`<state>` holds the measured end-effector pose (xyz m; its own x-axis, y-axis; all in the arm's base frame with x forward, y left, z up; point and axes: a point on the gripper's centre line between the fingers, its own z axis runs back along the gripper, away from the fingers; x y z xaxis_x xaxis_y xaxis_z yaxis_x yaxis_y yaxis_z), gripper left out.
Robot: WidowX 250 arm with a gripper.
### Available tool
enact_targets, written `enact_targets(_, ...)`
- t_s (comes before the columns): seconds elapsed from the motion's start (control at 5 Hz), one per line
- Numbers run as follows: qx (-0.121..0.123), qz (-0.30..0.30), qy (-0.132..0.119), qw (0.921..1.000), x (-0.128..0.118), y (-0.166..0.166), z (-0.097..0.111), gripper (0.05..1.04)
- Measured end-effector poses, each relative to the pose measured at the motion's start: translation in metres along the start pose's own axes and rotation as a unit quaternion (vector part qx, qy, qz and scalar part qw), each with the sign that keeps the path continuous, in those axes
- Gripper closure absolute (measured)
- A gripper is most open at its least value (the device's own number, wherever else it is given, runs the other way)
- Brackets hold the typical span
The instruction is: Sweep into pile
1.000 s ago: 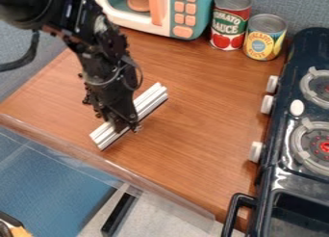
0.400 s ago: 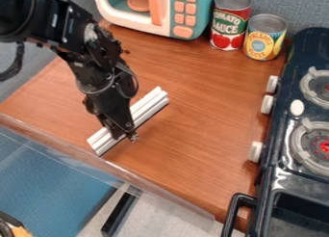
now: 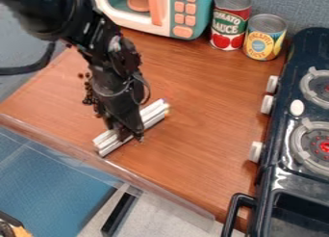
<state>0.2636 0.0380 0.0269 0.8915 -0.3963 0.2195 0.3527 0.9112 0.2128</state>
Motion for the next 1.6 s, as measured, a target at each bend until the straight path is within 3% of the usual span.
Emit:
enact_targets(0.4, 0.011, 0.001, 0.007, 0.9999, 0.011, 0.011, -0.007, 0.76)
enact_targets(0.8, 0.029, -0.004, 0.011, 0.9995, 0.022, 0.052, -0.018, 0.76)
enact_targets(1.2, 0.041, -0.019, 0.036, 0.9983, 0.011, 0.073, -0.02, 0.76)
enact_targets(1.6, 0.053, 0.053, 0.071, 0.9947, -0.021, 0.099, -0.017, 0.76)
